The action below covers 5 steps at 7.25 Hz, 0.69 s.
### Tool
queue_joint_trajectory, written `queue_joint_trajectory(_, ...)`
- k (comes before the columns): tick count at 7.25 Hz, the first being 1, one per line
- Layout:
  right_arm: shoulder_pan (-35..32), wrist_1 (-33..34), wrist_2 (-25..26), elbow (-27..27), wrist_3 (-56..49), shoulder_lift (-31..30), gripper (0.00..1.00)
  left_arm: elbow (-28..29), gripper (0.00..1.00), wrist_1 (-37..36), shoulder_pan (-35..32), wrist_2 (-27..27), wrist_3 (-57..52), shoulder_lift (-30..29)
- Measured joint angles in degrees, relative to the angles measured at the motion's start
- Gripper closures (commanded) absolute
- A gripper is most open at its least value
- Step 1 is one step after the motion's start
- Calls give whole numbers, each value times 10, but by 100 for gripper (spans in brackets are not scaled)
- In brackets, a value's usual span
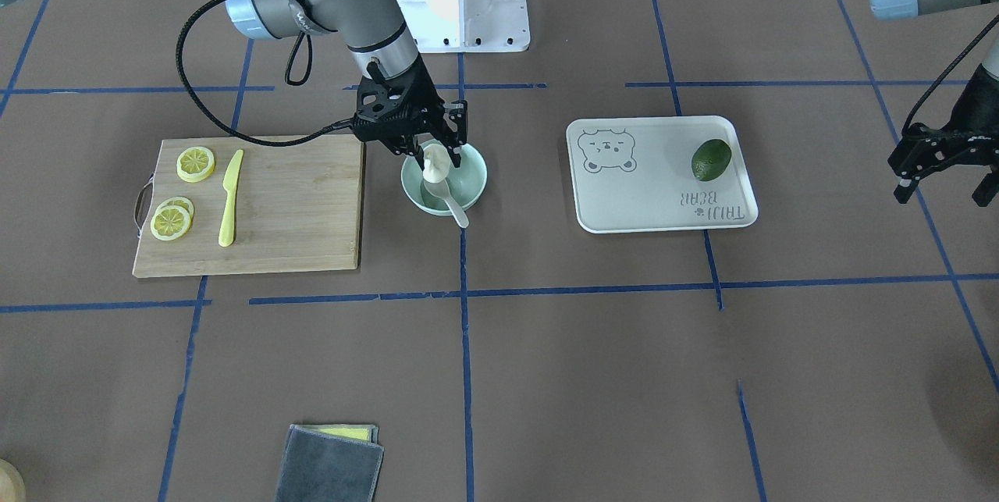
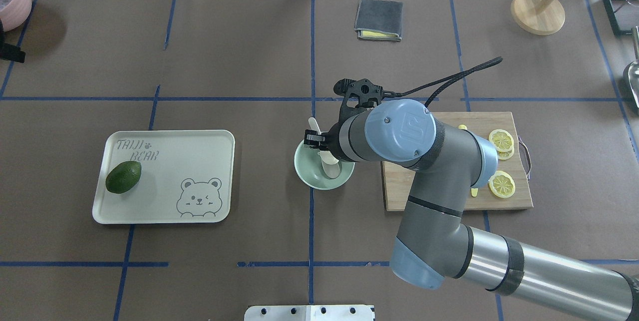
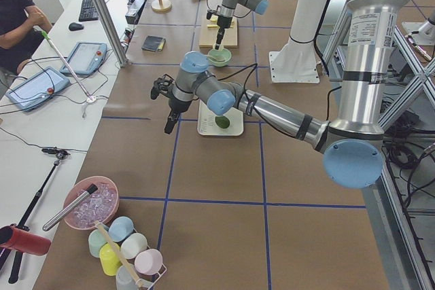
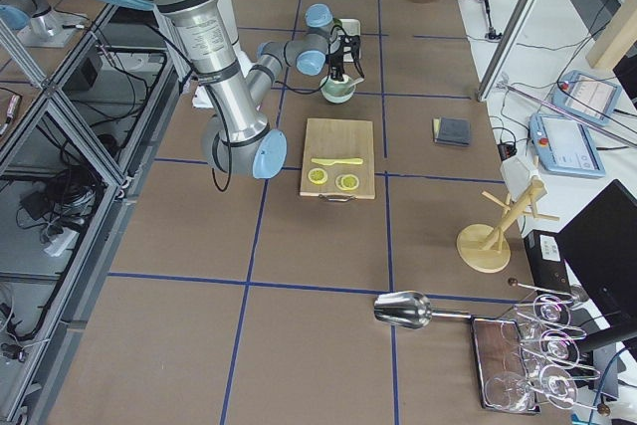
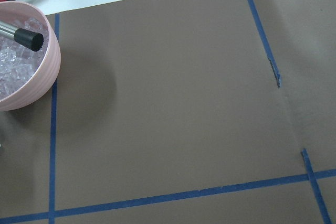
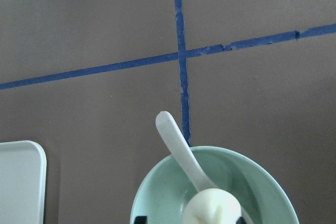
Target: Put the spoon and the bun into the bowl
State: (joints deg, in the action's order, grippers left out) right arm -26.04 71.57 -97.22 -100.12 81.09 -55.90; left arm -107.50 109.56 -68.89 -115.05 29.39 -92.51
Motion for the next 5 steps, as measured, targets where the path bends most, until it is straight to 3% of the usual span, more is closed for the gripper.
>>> queue_joint_trajectory(5, -3, 13, 6, -4, 0, 4, 0, 14, 0, 4, -26, -19, -69, 40)
